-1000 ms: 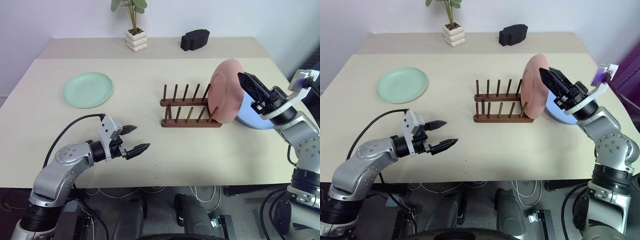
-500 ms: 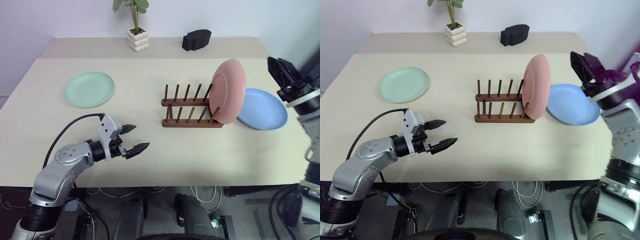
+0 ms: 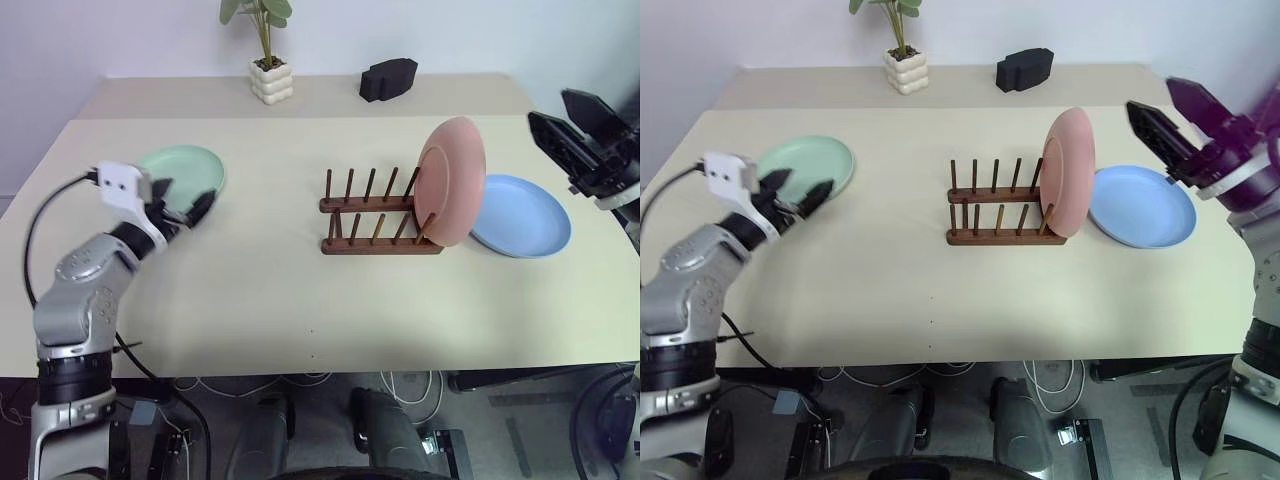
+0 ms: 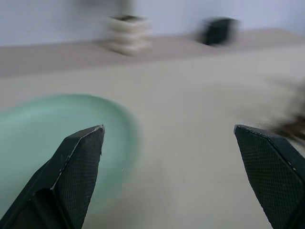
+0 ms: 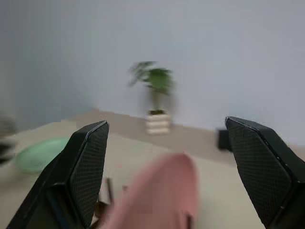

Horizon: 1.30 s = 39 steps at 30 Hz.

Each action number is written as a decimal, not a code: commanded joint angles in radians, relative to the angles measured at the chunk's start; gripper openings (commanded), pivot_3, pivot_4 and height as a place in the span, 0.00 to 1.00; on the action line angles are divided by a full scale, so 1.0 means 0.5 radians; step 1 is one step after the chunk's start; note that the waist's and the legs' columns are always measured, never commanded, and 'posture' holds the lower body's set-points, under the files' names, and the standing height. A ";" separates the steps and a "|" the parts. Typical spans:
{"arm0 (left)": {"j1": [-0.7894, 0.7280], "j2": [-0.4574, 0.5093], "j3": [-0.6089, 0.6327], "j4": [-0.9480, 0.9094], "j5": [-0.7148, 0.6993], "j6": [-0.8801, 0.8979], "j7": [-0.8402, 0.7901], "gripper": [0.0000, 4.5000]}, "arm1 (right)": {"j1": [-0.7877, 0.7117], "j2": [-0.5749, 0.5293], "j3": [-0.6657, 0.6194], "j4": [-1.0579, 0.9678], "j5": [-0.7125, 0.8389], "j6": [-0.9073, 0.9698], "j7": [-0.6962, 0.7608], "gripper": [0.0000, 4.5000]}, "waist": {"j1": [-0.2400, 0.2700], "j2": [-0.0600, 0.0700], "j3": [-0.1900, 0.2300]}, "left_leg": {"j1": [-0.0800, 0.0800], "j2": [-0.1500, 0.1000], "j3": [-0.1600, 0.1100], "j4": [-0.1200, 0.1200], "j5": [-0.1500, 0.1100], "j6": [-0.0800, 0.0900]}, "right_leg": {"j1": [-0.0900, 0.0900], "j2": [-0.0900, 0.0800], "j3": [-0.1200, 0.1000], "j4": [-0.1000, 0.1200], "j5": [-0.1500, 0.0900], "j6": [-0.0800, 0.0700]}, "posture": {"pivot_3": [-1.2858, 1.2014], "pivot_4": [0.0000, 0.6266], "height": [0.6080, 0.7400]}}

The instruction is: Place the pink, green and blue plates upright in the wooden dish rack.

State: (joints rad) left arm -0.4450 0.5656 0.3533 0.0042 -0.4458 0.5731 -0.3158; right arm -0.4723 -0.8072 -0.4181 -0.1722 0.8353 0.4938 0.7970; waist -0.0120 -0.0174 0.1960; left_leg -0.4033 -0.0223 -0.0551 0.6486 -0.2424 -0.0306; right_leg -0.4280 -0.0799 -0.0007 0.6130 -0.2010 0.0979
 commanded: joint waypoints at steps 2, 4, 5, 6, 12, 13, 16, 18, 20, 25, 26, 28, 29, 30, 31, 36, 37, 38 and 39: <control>-0.171 -0.006 0.205 0.240 0.002 0.208 0.325 1.00 | -0.110 0.013 0.167 -0.163 -0.054 -0.028 0.052 0.88 | 0.003 -0.001 0.001 | -0.001 -0.001 -0.001 0.000 0.000 0.000 | 0.000 -0.001 0.000 0.000 0.000 0.001 | 0.52 0.24 0.97; -0.252 -0.048 0.318 0.353 -0.044 0.327 0.488 1.00 | -0.174 0.083 0.328 -0.267 -0.074 -0.027 0.059 0.88 | 0.001 -0.001 0.001 | -0.002 -0.002 -0.001 0.001 0.000 0.000 | -0.001 -0.002 0.000 0.000 0.000 0.001 | 0.52 0.24 0.97; -0.283 -0.068 0.356 0.396 -0.056 0.369 0.547 1.00 | -0.184 0.109 0.403 -0.313 -0.102 -0.031 0.066 0.88 | 0.002 -0.001 0.001 | -0.002 -0.002 -0.002 0.001 0.000 0.000 | -0.001 -0.002 0.000 0.000 0.000 0.001 | 0.52 0.24 0.97; -0.313 -0.089 0.384 0.434 -0.069 0.407 0.587 1.00 | -0.186 0.130 0.473 -0.351 -0.144 -0.039 0.075 0.88 | 0.001 -0.002 0.001 | -0.002 -0.002 -0.003 0.001 0.000 0.000 | -0.001 -0.001 -0.001 0.001 0.000 0.001 | 0.52 0.24 0.97; -0.485 -0.143 0.434 0.768 -0.042 0.381 0.738 1.00 | -0.139 0.250 0.701 -0.474 -0.248 -0.051 0.095 0.88 | 0.010 -0.006 0.000 | -0.003 -0.004 -0.006 0.001 0.000 -0.001 | -0.001 -0.003 -0.003 0.001 0.000 0.001 | 0.52 0.24 0.97; -0.539 -0.148 0.461 0.888 -0.050 0.356 0.764 1.00 | -0.120 0.274 0.733 -0.487 -0.271 -0.058 0.090 0.88 | 0.012 -0.006 0.000 | -0.003 -0.004 -0.007 0.002 0.000 -0.001 | -0.001 -0.003 -0.004 0.001 0.000 0.001 | 0.52 0.24 0.97; -0.683 -0.162 0.572 1.163 -0.117 0.278 0.791 1.00 | -0.077 0.320 0.782 -0.513 -0.314 -0.066 0.079 0.88 | 0.009 -0.006 0.000 | -0.003 -0.005 -0.006 0.002 0.000 -0.001 | -0.001 -0.003 -0.004 0.001 0.001 0.001 | 0.52 0.24 0.97; -0.745 -0.161 0.595 1.268 -0.134 0.237 0.766 0.88 | -0.057 0.340 0.792 -0.528 -0.328 -0.062 0.065 0.90 | 0.009 -0.006 0.000 | -0.003 -0.005 -0.006 0.002 0.000 -0.001 | -0.001 -0.003 -0.004 0.001 0.001 0.001 | 0.52 0.24 0.97; -0.779 -0.151 0.570 1.336 -0.120 0.209 0.725 0.70 | -0.037 0.347 0.799 -0.543 -0.340 -0.061 0.060 0.90 | 0.006 -0.006 0.000 | -0.003 -0.005 -0.006 0.002 0.000 -0.001 | -0.001 -0.003 -0.004 0.001 0.001 0.001 | 0.52 0.24 0.97; -0.828 -0.163 0.523 1.418 -0.112 0.174 0.638 0.17 | 0.002 0.364 0.790 -0.570 -0.344 -0.048 0.026 0.90 | 0.003 -0.006 0.000 | -0.003 -0.005 -0.006 0.001 0.000 -0.001 | -0.001 -0.003 -0.004 0.001 0.001 0.001 | 0.52 0.24 0.97; -0.828 -0.164 0.530 1.425 -0.114 0.162 0.644 0.03 | 0.008 0.367 0.790 -0.572 -0.346 -0.048 0.023 0.90 | 0.003 -0.006 0.000 | -0.003 -0.005 -0.006 0.001 0.000 -0.001 | -0.001 -0.003 -0.004 0.001 0.001 0.001 | 0.52 0.24 0.97; -0.818 -0.169 0.543 1.411 -0.126 0.141 0.649 0.01 | 0.021 0.371 0.790 -0.578 -0.352 -0.048 0.016 0.90 | 0.003 -0.006 0.000 | -0.002 -0.005 -0.006 0.001 0.000 -0.001 | -0.001 -0.003 -0.004 0.001 0.001 0.001 | 0.52 0.24 0.97; -0.808 -0.175 0.548 1.384 -0.136 0.118 0.644 0.01 | 0.027 0.374 0.792 -0.581 -0.359 -0.049 0.014 0.90 | 0.003 -0.006 0.000 | -0.002 -0.005 -0.006 0.001 0.000 -0.001 | -0.001 -0.003 -0.004 0.001 0.001 0.001 | 0.52 0.24 0.97; -0.796 -0.184 0.546 1.334 -0.142 0.062 0.616 0.01 | 0.031 0.375 0.798 -0.581 -0.372 -0.053 0.012 0.90 | 0.003 -0.006 0.000 | -0.002 -0.005 -0.006 0.001 0.000 -0.001 | -0.001 -0.003 -0.004 0.001 0.001 0.001 | 0.52 0.24 0.97; -0.788 -0.199 0.560 1.272 -0.165 0.006 0.589 0.01 | 0.033 0.373 0.806 -0.579 -0.393 -0.063 0.012 0.90 | 0.003 -0.006 0.000 | -0.002 -0.005 -0.006 0.001 0.000 -0.001 | -0.001 -0.003 -0.004 0.001 0.001 0.001 | 0.52 0.24 0.97; -0.724 -0.296 0.541 0.741 -0.287 -0.039 0.549 0.01 | -0.010 0.312 0.975 -0.499 -0.790 -0.252 0.011 0.90 | 0.002 -0.007 0.001 | -0.003 -0.004 -0.006 0.001 0.000 -0.002 | -0.002 -0.003 -0.004 0.001 0.001 0.001 | 0.52 0.24 0.97; -0.708 -0.311 0.476 0.555 -0.297 -0.012 0.533 0.01 | -0.041 0.306 1.039 -0.459 -0.924 -0.328 0.000 0.90 | 0.001 -0.008 0.001 | -0.003 -0.004 -0.006 0.001 0.000 -0.002 | -0.002 -0.003 -0.003 0.001 0.001 0.001 | 0.52 0.24 0.97; -0.703 -0.313 0.404 0.383 -0.293 0.021 0.529 0.01 | -0.082 0.306 1.105 -0.417 -1.059 -0.405 -0.020 0.90 | 0.000 -0.008 0.001 | -0.004 -0.004 -0.005 0.001 0.000 -0.002 | -0.002 -0.004 -0.003 0.001 0.001 0.001 | 0.52 0.24 0.97; -0.700 -0.314 0.358 0.271 -0.291 0.046 0.535 0.01 | -0.108 0.311 1.144 -0.384 -1.145 -0.459 -0.030 0.90 | 0.001 -0.008 0.001 | -0.005 -0.005 -0.005 0.001 0.001 -0.003 | -0.003 -0.004 -0.003 0.001 0.001 0.001 | 0.52 0.24 0.97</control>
State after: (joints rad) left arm -0.7743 0.3997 0.5758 0.2806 -0.5732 0.5896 -0.0305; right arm -0.4890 -0.6479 0.1340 -0.3666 0.3402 0.3291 0.7950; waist -0.0117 -0.0216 0.1967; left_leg -0.4060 -0.0247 -0.0579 0.6491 -0.2417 -0.0325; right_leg -0.4300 -0.0817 -0.0022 0.6134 -0.2003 0.0982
